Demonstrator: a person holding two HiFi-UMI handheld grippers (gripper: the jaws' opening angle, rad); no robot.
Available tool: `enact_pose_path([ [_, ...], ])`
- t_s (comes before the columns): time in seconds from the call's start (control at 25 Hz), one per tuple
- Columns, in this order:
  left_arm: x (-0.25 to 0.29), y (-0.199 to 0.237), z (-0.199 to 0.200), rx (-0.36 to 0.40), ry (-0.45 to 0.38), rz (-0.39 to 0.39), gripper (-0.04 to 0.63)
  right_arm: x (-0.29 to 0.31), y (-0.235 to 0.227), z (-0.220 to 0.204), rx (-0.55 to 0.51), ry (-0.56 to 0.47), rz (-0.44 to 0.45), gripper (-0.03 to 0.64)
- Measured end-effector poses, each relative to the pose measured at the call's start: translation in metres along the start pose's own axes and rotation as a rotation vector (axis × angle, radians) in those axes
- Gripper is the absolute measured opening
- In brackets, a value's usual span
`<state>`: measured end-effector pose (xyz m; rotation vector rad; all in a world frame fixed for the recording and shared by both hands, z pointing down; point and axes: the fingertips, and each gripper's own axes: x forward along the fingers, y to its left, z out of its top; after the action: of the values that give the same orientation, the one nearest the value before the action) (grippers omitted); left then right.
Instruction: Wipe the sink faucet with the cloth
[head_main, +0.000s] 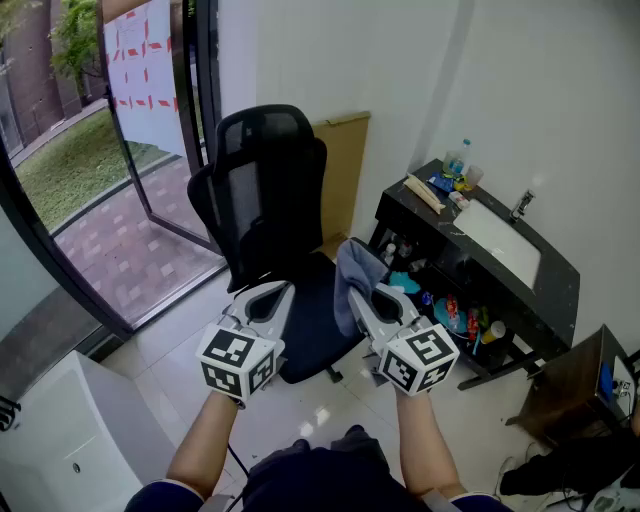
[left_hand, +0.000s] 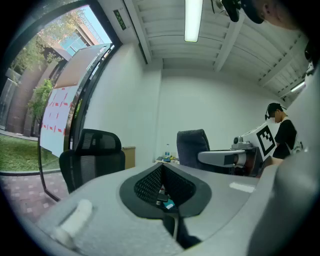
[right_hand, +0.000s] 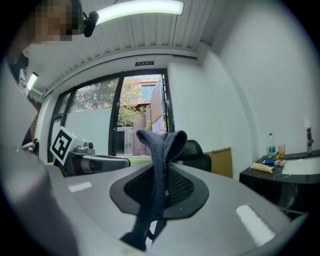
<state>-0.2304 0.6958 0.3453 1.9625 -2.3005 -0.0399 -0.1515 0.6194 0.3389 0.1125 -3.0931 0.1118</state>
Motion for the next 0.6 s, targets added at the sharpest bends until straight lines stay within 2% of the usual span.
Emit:
enact_pose_path([
  [0.24,0.058,-0.035,-0.006,0.012,0.013,-0.100,0.002,-0.029,-0.061,-0.008,0.013,0.004,-0.107,0.060],
  [0.6,0.169,-0.149,-0.006,0.040,0.050,-0.364,0.002,-0.137,-0.178,-0.009,0.066,-0.028,-0.389,0.059],
])
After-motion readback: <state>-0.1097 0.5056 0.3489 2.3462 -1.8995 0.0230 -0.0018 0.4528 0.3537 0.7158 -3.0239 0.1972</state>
